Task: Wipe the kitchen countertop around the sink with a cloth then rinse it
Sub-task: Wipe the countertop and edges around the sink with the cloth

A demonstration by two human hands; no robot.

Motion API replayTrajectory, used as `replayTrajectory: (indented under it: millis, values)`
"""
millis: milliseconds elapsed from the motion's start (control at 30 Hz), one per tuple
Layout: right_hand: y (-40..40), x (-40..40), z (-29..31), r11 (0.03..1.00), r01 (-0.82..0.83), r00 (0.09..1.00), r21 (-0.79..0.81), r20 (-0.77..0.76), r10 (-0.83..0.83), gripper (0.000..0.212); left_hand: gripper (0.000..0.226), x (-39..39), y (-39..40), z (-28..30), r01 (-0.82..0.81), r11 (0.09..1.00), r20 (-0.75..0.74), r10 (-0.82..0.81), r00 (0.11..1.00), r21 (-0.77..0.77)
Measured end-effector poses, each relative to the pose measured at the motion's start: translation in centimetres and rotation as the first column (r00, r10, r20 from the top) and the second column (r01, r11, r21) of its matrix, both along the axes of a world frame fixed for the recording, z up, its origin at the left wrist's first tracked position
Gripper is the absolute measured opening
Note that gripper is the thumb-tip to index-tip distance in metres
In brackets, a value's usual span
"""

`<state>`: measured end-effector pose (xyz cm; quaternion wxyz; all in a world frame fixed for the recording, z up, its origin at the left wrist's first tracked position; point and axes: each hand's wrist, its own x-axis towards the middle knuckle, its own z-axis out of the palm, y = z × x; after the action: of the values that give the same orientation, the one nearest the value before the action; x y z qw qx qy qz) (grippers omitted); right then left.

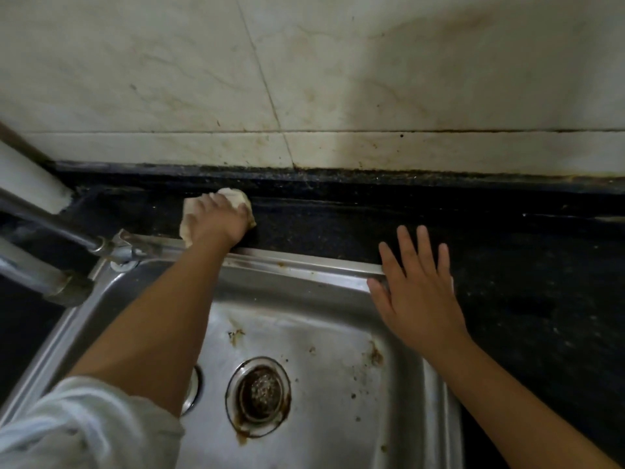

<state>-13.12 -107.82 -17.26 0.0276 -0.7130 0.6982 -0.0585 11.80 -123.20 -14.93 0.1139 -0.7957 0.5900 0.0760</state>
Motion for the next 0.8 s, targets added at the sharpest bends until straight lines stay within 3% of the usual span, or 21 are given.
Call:
replayTrajectory:
  millis: [100,200,267,367,467,600,667,800]
  values:
    - [0.0,-0.1,0.1,1.0,0.001,1.0,-0.016,0.002,-0.001,0.073,0.058,-3.3,2.1,0.0,0.158,0.987,-0.047,-0.158,0.986,-0.001]
    - [0.2,0.0,0.5,1.0,0.026,0.999,-0.016,0.038,-0.026,0.076,0.056,-7.3,5.2,0.4,0.406,0.914,-0.165,-0.398,0.903,0.018]
    - [0.2,0.0,0.7,0.999,0.033,0.997,-0.04,0.072,-0.03,0.078,0.057,-8.3,6.0,0.5,0.481,0.877,-0.202,-0.469,0.86,0.01]
    - [0.3,0.2,0.9,1.0,0.022,0.994,0.017,0.11,-0.023,0.079,0.061,-5.6,5.0,0.5,0.385,0.922,-0.085,-0.381,0.921,0.032]
    - [0.4,0.5,1.0,1.0,-0.011,0.995,0.027,0.104,0.008,0.077,0.066,-0.3,2.2,-0.2,0.09,0.996,0.054,-0.09,0.995,-0.006]
    - [0.4,0.3,0.9,0.999,-0.048,0.98,-0.006,0.194,0.049,0.085,0.071,2.8,-0.8,-0.7,-0.238,0.966,-0.001,0.239,0.971,-0.099]
    - [0.4,0.2,0.5,1.0,-0.007,0.979,-0.015,0.202,0.01,0.083,0.07,2.3,-1.0,-0.5,-0.236,0.97,0.021,0.238,0.971,-0.063]
    - [0.4,0.2,0.5,0.998,0.06,0.994,-0.018,0.092,-0.058,0.063,0.066,-0.8,1.5,0.4,-0.04,0.999,0.01,0.04,0.999,0.013]
